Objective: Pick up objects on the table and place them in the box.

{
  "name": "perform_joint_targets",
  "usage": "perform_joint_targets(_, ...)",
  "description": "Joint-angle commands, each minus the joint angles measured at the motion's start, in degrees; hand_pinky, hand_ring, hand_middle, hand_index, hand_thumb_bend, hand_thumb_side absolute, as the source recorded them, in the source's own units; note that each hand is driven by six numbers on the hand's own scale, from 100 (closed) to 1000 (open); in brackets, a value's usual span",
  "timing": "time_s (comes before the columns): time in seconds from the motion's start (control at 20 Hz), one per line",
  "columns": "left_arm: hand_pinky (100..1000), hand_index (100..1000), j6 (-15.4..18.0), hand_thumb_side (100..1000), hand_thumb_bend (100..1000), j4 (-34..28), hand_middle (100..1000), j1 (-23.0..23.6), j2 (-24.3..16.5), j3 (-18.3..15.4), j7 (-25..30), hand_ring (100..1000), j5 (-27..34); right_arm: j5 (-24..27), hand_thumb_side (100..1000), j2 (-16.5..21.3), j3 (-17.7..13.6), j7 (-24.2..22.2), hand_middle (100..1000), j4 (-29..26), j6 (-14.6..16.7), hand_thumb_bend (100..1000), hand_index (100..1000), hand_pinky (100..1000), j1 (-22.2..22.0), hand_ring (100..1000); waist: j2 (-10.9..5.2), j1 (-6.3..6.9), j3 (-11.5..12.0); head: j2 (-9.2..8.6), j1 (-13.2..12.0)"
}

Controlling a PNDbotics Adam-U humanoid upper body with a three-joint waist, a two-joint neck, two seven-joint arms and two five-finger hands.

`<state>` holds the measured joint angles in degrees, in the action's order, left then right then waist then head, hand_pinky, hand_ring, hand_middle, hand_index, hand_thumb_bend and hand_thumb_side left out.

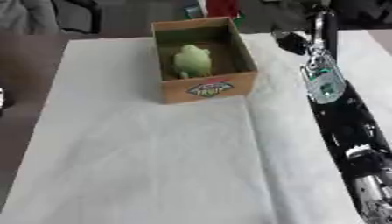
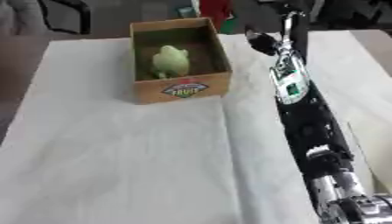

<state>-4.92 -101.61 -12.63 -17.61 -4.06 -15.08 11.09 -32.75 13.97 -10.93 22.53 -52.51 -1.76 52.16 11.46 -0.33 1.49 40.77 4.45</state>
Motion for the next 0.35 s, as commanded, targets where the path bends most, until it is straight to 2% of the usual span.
perform_joint_targets(0.05,740,629,0.1,422,236,-0.7,602,-0.4,-0.9,-0.6,-0.2,670,0.0,2.0,158,2.2,0.1,0.2,709,-2.0,0.6,466,809,627,0.3,767,-0.76,0.15,-0.1,0.03,-0.2)
perform_joint_targets(0.35,740,627,0.1,422,236,-0.8,601,-0.4,-0.9,-0.6,-0.2,669,0.0,4.1,163,2.8,0.9,-0.7,701,-2.8,1.4,466,809,625,-1.1,764,-0.69,0.12,0.0,-0.05,-0.3)
